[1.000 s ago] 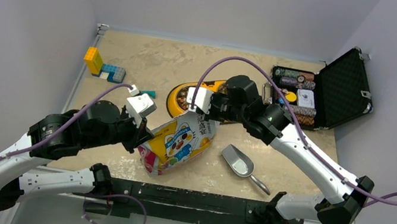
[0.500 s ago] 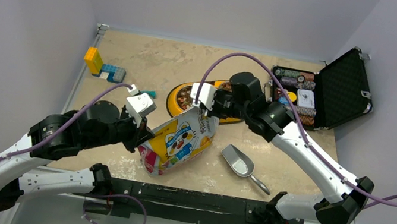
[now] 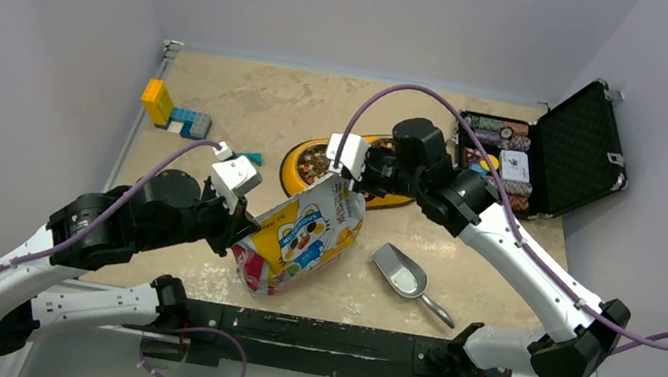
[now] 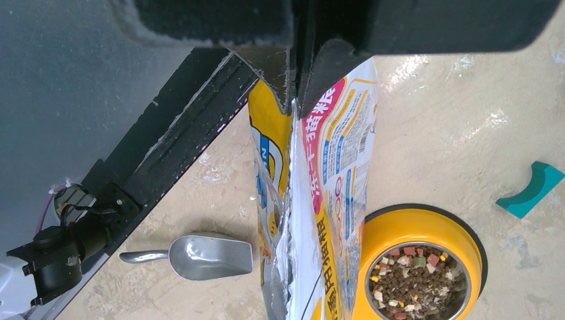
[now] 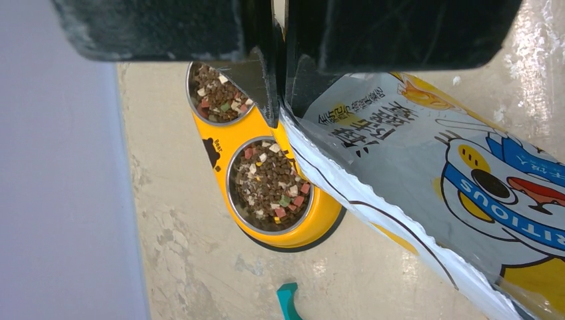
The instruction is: Serve the pet food
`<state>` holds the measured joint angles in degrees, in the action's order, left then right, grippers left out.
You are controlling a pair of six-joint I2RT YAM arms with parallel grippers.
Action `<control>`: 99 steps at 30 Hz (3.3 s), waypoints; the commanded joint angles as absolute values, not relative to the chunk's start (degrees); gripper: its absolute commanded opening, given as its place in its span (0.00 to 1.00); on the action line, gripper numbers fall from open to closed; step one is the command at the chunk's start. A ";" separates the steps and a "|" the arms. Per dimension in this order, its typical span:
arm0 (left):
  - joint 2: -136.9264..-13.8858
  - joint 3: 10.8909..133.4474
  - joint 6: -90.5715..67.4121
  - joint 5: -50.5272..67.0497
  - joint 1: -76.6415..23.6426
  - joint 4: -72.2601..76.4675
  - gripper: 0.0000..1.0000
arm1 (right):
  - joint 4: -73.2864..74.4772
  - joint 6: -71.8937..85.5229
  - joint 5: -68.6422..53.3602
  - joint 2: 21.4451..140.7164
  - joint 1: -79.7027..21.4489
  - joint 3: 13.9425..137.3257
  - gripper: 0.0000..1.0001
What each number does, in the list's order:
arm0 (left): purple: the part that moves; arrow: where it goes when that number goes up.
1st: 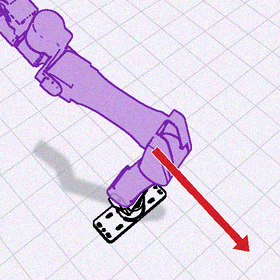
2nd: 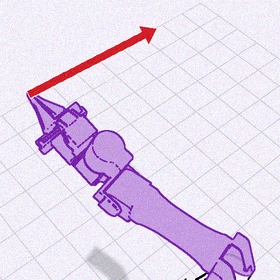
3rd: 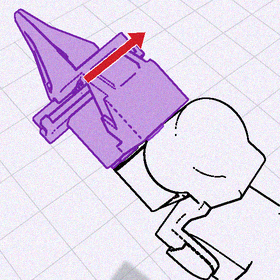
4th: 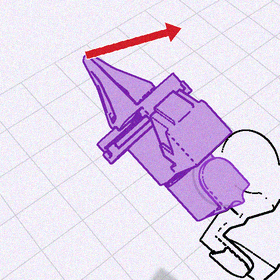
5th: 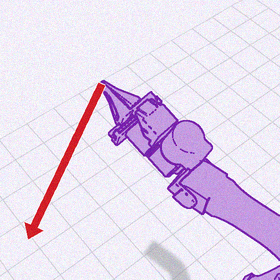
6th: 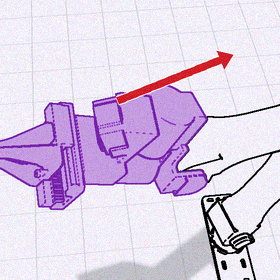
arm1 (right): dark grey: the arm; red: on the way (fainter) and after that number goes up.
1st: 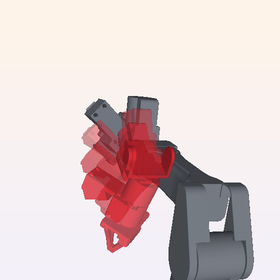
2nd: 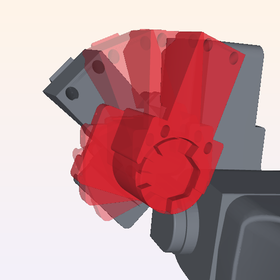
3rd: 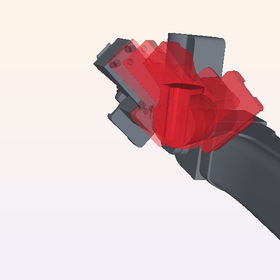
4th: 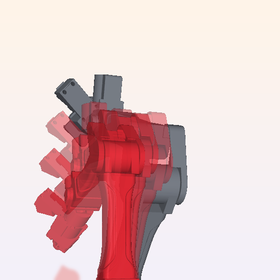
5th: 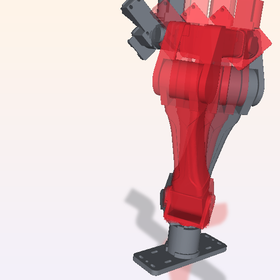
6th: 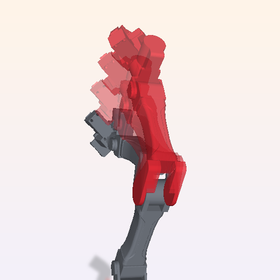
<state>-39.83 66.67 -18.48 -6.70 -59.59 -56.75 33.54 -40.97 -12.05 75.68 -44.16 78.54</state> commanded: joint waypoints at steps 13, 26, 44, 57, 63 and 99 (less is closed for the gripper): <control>-35.54 68.55 -20.13 -0.75 -60.12 -65.23 0.00 | 30.12 -41.87 11.93 74.34 -33.38 79.70 0.00; -35.68 68.47 -20.13 -0.44 -60.12 -65.30 0.00 | 29.70 -40.92 11.35 73.34 -32.72 78.36 0.01; -36.11 68.24 -22.20 -0.65 -60.12 -64.12 0.21 | 32.82 -26.75 8.31 67.81 -32.65 78.96 0.78; -37.10 72.64 -23.12 4.24 -60.12 -62.45 0.54 | 36.19 -16.61 -3.79 56.36 -32.61 73.71 0.87; -38.90 76.51 -24.17 5.90 -60.12 -60.56 0.60 | 37.05 -20.67 -17.13 50.44 -32.71 72.19 0.90; -37.94 113.05 -7.48 -32.36 -59.77 -45.15 0.83 | 20.54 -6.21 32.92 41.68 -33.55 97.76 0.99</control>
<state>-36.34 110.48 -14.39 -29.56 -59.86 -48.49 24.64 -4.99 25.45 40.07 -33.43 95.94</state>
